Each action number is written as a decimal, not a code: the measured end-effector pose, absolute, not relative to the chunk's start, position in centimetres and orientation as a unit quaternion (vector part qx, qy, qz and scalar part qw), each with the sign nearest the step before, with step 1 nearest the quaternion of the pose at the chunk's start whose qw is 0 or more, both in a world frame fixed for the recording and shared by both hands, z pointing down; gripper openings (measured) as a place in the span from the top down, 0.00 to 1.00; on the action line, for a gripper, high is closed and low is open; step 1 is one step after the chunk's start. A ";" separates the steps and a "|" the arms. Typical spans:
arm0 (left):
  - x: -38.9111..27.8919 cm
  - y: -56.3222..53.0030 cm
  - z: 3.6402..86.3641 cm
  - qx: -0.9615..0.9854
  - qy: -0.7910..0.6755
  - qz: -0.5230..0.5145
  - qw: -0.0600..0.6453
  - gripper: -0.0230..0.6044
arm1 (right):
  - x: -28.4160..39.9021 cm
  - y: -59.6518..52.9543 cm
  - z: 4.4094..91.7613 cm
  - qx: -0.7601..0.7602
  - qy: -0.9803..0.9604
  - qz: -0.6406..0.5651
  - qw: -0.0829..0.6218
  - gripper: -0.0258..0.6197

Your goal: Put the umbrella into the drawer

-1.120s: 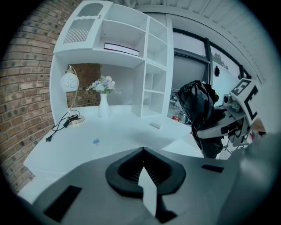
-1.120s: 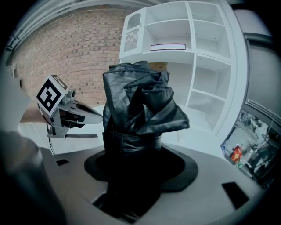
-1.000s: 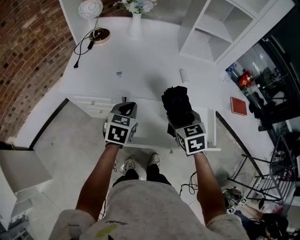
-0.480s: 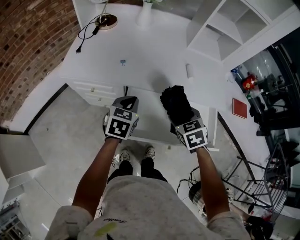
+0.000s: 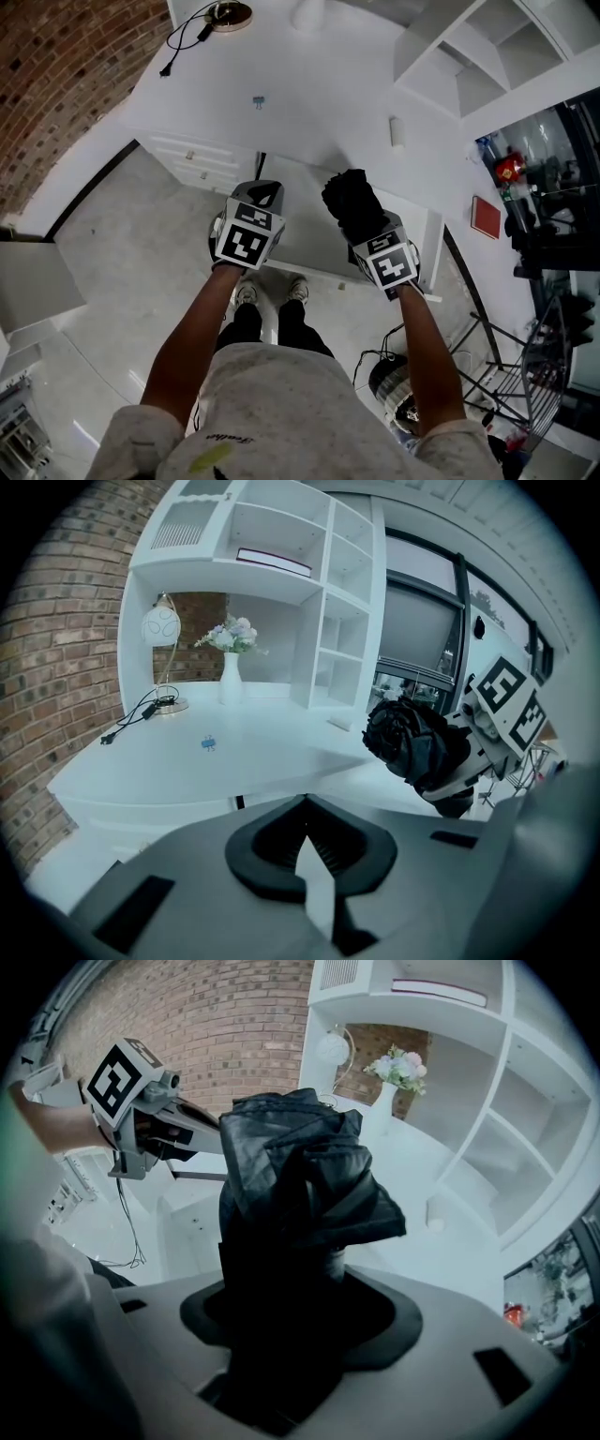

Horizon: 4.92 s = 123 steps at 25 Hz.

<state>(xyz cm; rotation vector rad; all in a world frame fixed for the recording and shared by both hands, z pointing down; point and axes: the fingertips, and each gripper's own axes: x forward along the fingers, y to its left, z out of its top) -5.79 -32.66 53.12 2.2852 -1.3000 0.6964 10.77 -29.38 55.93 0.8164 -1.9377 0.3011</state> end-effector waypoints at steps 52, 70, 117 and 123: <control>-6.2 -30.9 57.0 0.768 -0.516 0.304 0.226 0.97 | 11.5 -28.3 70.4 0.129 -0.711 0.217 0.657 0.56; -5.5 -30.3 57.5 0.755 -0.526 0.317 0.229 0.97 | 12.1 -28.3 72.5 0.118 -0.710 0.225 0.657 0.56; -4.9 -30.9 51.2 0.780 -0.512 0.315 0.171 0.97 | 11.3 -29.6 65.1 0.218 -0.760 0.249 0.559 0.53; -4.9 -31.3 50.0 0.788 -0.508 0.308 0.163 0.97 | 11.1 -30.1 63.0 0.249 -0.768 0.254 0.532 0.53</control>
